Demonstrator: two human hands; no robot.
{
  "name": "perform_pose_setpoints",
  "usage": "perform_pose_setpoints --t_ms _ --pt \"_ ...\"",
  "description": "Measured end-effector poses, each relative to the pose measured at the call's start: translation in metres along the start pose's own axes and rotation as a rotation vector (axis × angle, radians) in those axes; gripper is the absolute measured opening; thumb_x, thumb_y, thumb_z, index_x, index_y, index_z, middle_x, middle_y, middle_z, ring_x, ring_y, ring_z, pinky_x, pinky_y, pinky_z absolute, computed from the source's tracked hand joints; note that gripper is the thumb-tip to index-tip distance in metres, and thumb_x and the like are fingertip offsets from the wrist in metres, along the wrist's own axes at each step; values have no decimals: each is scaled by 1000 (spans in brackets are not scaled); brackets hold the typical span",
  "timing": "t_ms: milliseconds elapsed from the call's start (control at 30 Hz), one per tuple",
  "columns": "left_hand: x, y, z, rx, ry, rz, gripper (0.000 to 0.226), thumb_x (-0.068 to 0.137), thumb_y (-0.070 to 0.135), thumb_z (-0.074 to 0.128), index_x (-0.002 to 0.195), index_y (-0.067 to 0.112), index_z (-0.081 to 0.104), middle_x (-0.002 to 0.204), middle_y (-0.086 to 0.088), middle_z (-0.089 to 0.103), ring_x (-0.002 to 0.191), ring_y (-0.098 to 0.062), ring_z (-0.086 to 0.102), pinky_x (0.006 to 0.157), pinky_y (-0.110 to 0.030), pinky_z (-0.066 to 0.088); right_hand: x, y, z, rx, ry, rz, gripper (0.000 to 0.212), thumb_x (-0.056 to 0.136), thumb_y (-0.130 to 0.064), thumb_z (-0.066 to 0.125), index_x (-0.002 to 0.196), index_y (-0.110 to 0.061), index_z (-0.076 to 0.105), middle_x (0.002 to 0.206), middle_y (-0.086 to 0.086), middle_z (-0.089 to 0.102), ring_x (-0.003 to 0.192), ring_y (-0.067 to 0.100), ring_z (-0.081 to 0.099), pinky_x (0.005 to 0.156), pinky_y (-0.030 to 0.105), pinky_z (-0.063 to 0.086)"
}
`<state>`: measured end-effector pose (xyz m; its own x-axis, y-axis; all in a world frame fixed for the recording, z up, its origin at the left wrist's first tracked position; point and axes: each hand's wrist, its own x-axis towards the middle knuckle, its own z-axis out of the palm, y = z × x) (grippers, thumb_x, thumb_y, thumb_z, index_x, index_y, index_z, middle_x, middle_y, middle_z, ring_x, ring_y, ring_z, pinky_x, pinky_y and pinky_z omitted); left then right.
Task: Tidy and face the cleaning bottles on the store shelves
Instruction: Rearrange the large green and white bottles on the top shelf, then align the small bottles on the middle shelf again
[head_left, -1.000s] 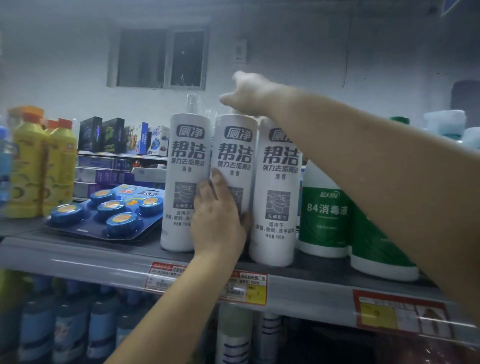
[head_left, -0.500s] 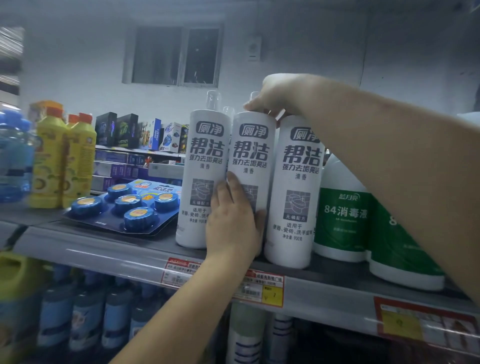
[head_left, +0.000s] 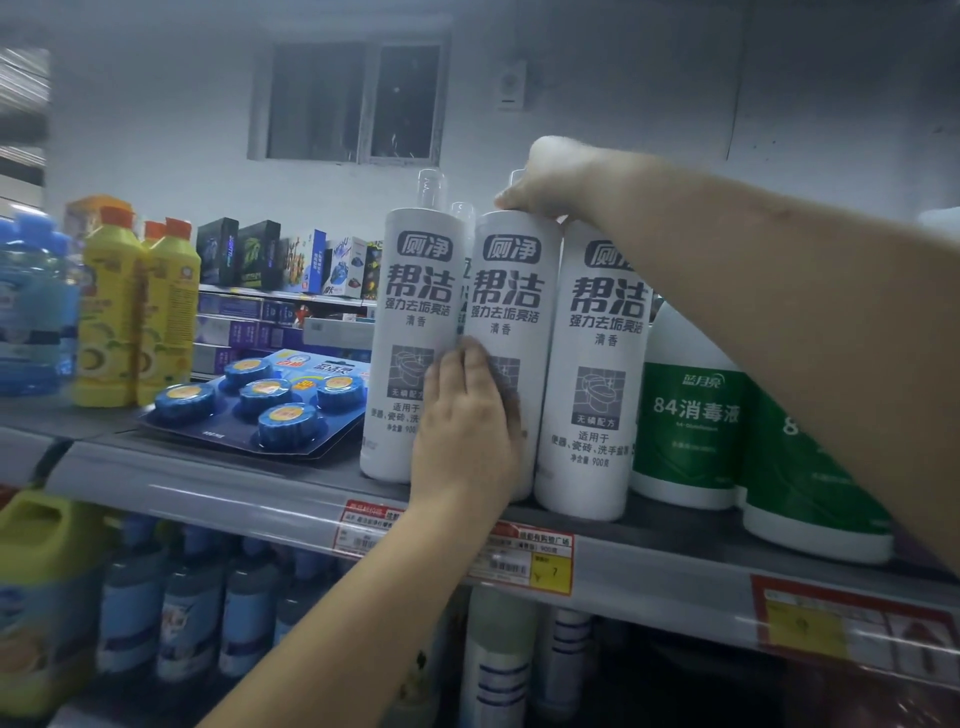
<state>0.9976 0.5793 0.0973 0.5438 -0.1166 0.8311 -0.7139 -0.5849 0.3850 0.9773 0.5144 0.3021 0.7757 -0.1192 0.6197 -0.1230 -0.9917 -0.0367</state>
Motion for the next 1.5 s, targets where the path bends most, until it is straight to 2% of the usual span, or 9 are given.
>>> perform_pose_setpoints --t_ms 133,233,333,633,800,933,1133,1300,1500 --pt "6 -29 -10 97 311 57 56 91 19 46 138 -3 26 142 -22 35 135 -34 27 113 -36 14 5 0 4 166 136 -59 45 91 -35 55 127 -10 46 128 6 51 99 18 48 73 26 35" --pt "18 -47 -20 -20 132 -190 76 91 28 52 146 4 5 151 -16 18 139 -29 16 114 -39 14 7 -4 6 192 156 -150 44 91 -36 55 128 -14 46 130 3 50 113 19 50 81 24 37" --pt "25 -56 -19 -135 -18 -307 96 82 30 63 147 14 -5 147 -9 26 132 -28 30 107 -44 31 8 -15 9 182 122 -228 48 93 -35 53 137 -18 42 136 1 48 122 19 47 95 25 37" --pt "33 -72 -7 -276 8 -302 96 70 32 72 144 21 12 134 -5 42 116 -26 46 93 -38 42 17 -34 11 -24 27 -281 42 99 -34 41 138 -18 45 143 2 43 129 22 43 101 28 35" --pt "34 -79 -5 -349 8 -264 90 70 26 74 141 24 19 129 -2 47 111 -21 47 87 -29 37 23 -37 14 -28 63 -272 37 96 -31 48 129 -16 53 133 3 51 98 20 52 82 27 40" --pt "34 -79 -3 -361 8 -244 89 72 24 72 142 24 17 130 -1 44 103 -14 43 83 -26 33 22 -35 21 -62 130 -237 37 95 -30 47 131 -23 49 134 -1 51 120 24 49 102 39 38" --pt "34 -78 -1 -304 14 -244 95 70 35 67 144 20 10 137 -5 39 122 -25 41 98 -41 40 21 -28 26 -56 154 -253 41 97 -33 40 137 -26 42 137 -3 49 129 22 40 113 44 23" --pt "27 -65 -3 -71 107 -176 92 80 37 60 145 4 5 144 -14 27 134 -29 24 111 -43 22 7 -23 37 -53 274 -290 42 96 -30 36 135 -18 41 131 6 52 126 26 41 110 48 23" --pt "1 -62 -2 73 95 -98 87 87 47 49 147 6 2 155 -15 6 143 -28 3 115 -38 3 -39 -8 58 -98 318 -409 61 90 -32 49 145 -17 28 151 9 28 140 25 24 117 46 15"
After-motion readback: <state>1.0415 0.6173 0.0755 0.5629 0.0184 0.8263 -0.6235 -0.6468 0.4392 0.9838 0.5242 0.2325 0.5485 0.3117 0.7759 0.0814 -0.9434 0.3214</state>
